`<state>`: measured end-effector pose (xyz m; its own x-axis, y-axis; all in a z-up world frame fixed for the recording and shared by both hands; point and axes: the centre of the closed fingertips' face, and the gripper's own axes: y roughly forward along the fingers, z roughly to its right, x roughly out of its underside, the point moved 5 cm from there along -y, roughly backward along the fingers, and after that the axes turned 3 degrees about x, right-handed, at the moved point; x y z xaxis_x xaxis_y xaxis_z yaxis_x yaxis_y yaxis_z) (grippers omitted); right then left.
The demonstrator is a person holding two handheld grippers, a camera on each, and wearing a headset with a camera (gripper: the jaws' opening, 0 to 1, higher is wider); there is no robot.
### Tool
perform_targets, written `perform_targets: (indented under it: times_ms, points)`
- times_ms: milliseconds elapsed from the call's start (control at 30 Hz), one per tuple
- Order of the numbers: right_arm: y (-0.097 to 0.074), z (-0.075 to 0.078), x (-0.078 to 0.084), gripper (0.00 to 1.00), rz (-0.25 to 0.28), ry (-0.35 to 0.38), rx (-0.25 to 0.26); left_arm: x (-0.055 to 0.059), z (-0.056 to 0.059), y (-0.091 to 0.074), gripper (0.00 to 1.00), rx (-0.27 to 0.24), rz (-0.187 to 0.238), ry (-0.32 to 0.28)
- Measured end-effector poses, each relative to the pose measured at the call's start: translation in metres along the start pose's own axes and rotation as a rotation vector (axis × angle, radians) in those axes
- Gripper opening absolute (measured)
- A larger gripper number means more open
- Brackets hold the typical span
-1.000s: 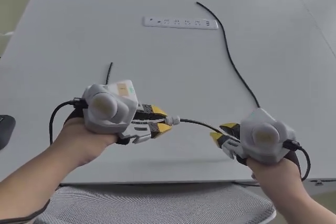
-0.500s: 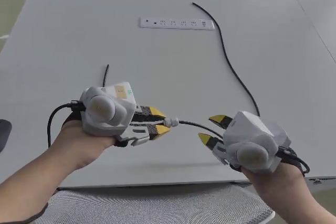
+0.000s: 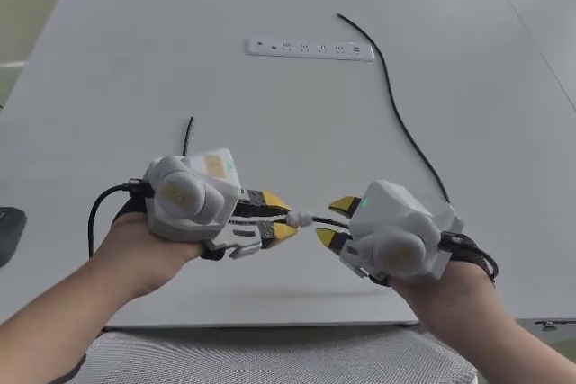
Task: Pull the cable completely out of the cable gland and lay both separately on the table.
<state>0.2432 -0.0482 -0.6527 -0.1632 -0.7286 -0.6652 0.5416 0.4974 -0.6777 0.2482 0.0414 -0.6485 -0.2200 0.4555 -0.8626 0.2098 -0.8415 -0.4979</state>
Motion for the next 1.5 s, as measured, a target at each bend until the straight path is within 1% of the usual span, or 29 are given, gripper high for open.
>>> perform_targets:
  times_ms: [133, 200, 267, 300, 400, 500, 600, 667, 800, 1000, 1200, 1400, 1500]
  points:
    - [0.004, 0.000, -0.003, 0.09, -0.001, -0.023, 0.001, 0.001, 0.002, 0.002, 0.16, 0.005, -0.007, 0.002]
    - [0.004, 0.000, -0.003, 0.07, -0.005, -0.022, -0.002, 0.001, 0.002, 0.004, 0.16, 0.007, -0.009, 0.002]
    - [0.005, -0.002, -0.002, 0.03, -0.005, -0.021, -0.010, 0.001, 0.001, 0.003, 0.16, 0.003, -0.011, 0.001]
    - [0.006, -0.002, -0.002, 0.02, -0.004, -0.015, -0.011, 0.001, 0.000, 0.003, 0.16, 0.003, -0.011, 0.001]
    - [0.005, -0.001, 0.000, 0.02, -0.007, 0.006, -0.013, 0.001, 0.001, 0.004, 0.16, 0.004, -0.010, 0.015]
    - [0.004, -0.001, 0.001, 0.02, -0.007, 0.023, -0.008, 0.001, 0.001, 0.005, 0.16, 0.005, -0.006, 0.006]
    - [0.005, -0.001, 0.002, 0.01, -0.009, 0.034, -0.008, 0.000, 0.001, 0.006, 0.16, 0.008, -0.005, 0.008]
    - [0.005, 0.000, 0.003, 0.01, -0.010, 0.060, -0.007, 0.000, 0.001, 0.006, 0.16, 0.009, -0.003, 0.006]
    - [0.004, 0.002, 0.004, 0.01, -0.009, 0.074, -0.002, -0.002, 0.001, 0.006, 0.16, 0.006, 0.006, 0.010]
    - [0.005, 0.007, 0.010, 0.01, -0.019, 0.127, 0.007, -0.002, -0.002, 0.004, 0.16, -0.003, 0.009, 0.005]
    - [0.007, 0.007, 0.015, 0.01, -0.021, 0.152, 0.008, 0.000, -0.001, 0.004, 0.16, -0.004, 0.005, 0.018]
    - [0.008, 0.011, 0.024, 0.00, -0.033, 0.208, 0.027, 0.000, -0.004, 0.002, 0.16, -0.010, 0.003, 0.017]
    - [0.008, 0.014, 0.028, 0.00, -0.027, 0.233, 0.036, -0.001, -0.005, 0.000, 0.16, -0.013, 0.006, 0.014]
